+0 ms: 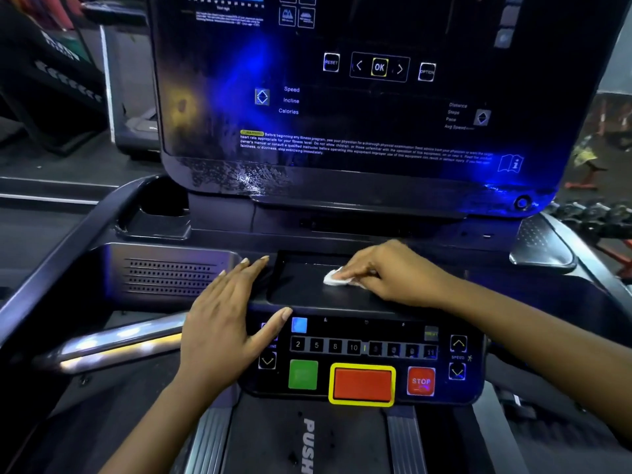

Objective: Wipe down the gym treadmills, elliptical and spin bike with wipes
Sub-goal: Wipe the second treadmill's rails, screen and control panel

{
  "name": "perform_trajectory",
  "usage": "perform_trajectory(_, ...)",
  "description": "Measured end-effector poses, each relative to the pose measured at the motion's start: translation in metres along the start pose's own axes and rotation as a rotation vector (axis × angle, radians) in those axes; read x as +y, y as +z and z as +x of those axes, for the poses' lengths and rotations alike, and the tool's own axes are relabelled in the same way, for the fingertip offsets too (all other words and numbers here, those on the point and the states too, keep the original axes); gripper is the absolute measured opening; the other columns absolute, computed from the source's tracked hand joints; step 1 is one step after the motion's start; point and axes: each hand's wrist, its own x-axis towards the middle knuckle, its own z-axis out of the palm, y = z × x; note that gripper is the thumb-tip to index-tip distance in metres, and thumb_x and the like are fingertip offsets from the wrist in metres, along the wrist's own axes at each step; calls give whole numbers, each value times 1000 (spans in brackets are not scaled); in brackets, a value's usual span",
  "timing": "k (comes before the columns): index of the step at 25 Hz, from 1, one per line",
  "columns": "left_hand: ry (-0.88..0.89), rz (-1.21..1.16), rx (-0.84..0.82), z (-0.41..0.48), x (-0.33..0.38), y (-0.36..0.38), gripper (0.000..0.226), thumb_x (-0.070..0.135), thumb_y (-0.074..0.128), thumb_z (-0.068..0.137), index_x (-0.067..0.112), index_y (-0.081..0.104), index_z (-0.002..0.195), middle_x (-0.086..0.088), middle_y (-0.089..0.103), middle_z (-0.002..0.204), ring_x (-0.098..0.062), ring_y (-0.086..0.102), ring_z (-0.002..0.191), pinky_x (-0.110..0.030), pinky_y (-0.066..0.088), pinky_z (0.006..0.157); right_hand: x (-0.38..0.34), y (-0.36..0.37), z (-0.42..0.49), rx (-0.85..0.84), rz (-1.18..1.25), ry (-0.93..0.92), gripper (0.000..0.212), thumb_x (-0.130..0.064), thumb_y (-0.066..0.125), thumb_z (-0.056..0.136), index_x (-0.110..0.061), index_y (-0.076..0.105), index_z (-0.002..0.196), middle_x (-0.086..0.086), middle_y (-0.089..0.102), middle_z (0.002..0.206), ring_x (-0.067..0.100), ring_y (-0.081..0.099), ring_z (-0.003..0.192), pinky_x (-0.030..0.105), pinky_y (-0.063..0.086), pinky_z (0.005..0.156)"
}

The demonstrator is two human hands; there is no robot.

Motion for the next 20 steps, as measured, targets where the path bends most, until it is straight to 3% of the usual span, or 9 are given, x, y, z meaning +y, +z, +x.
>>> perform_trajectory(3,-7,-18,-4,1,0,1,81,71,23,90,10,52,134,-8,61,129,-24,54,124,-32,33,105,-25,-2,-3,-34,77,-157,30,0,63,83,-15,71,108,-1,70,107,3,59,101,10,44,86)
perform_trajectory(6,-1,-26,2,2,-1,0,80,71,23,90,10,52,134,-8,62,128,-24,54,124,-33,36,100,-13,-2,28,35,88,-68,28,1,62,82,-8,70,107,6,70,106,8,64,98,5,42,82)
perform_trajectory(10,6,-18,4,1,1,-1,80,71,23,91,10,52,134,-8,62,127,-25,56,122,-31,36,98,-12,32,75,-39,-122,-53,32,-3,57,83,-13,69,111,7,69,111,25,62,107,33,47,93)
perform_trajectory(13,6,-18,-2,2,0,-1,80,71,24,90,10,51,134,-7,62,126,-25,56,121,-31,36,98,-24,39,81,-18,-189,-78,37,-3,52,82,-18,69,111,6,68,112,29,61,106,37,48,90)
perform_trajectory(15,4,-28,-13,1,-1,-1,81,71,24,89,10,50,136,-6,61,128,-23,55,124,-32,37,98,-34,33,66,20,-130,-149,37,0,53,80,-17,70,108,3,69,109,26,62,104,35,49,90)
perform_trajectory(20,55,-10,-22,4,-4,-4,79,70,26,90,10,51,135,-4,61,128,-23,56,122,-31,37,98,-42,13,2,17,22,-355,40,4,56,75,-11,70,108,3,71,105,8,60,98,13,43,88)
